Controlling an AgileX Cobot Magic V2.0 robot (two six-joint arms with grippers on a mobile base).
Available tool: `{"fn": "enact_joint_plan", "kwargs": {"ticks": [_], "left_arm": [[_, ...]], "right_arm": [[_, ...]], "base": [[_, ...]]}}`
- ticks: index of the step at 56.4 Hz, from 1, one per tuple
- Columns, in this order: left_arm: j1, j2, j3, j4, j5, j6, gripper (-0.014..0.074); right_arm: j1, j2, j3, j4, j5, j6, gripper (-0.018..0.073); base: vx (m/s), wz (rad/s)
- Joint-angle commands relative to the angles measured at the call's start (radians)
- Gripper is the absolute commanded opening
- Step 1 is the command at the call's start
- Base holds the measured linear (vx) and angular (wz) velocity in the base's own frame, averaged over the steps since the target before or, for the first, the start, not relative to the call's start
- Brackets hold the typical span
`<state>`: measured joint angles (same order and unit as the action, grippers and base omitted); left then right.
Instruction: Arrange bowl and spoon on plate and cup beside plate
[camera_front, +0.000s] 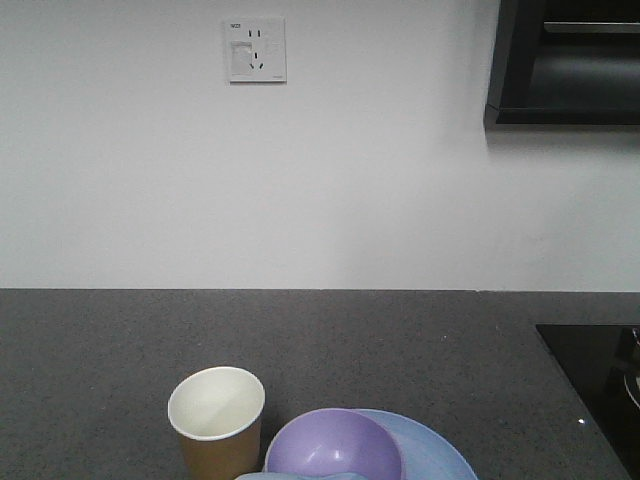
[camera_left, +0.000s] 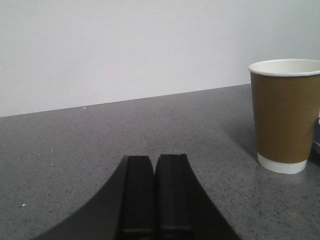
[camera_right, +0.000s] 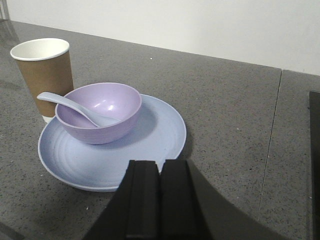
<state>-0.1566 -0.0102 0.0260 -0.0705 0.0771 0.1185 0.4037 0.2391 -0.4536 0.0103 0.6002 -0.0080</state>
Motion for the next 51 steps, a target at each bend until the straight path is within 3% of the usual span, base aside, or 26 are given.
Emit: {"fn": "enact_joint_plan", "kwargs": {"ticks": [1,10,17,30,35,38,51], "left_arm": [[0.002,-0.017,-0.025,0.0,-0.077,0.002,-0.0003],[0.002,-0.017,-0.025,0.0,-0.077,0.002,-0.0003],[0.002,-0.017,-0.025,0.0,-0.077,0.002,-0.0003],[0.002,-0.017,-0.025,0.0,-0.077,0.002,-0.0003],[0.002,-0.017,-0.025,0.0,-0.077,0.002,-0.0003],[0.002,-0.017,-0.025,0.0,-0.077,0.002,-0.0003],[0.002,-0.017,-0.025,0.0,-0.077,0.002,-0.0003]], "right_arm": [[-0.003,0.01,-0.028,-0.01,-0.087,-0.009,-0.0008],[-0.003,0.01,-0.002,-0.04,-0.107,-0.014,-0.0008],[-0.014,-0.001,0.134,-0.042,-0.256,-0.008,-0.0008],[-0.223,-0.149,0.435,-0.039,-0.527,0.021,-0.0008],[-0.269,-0.23,0.492,-0.039,-0.557,0.066,-0.0008],[-0.286,-0.261,0.489,-0.049,-0.505,0.086,-0.0008],[-0.298,-0.256,0.489,-0.069,-0.509,0.095,-0.0008]], "base": [[0.0,0.0],[0.0,0.0],[0.0,0.0],[0.0,0.0],[0.0,0.0],[0.0,0.0],[0.0,0.0]]}}
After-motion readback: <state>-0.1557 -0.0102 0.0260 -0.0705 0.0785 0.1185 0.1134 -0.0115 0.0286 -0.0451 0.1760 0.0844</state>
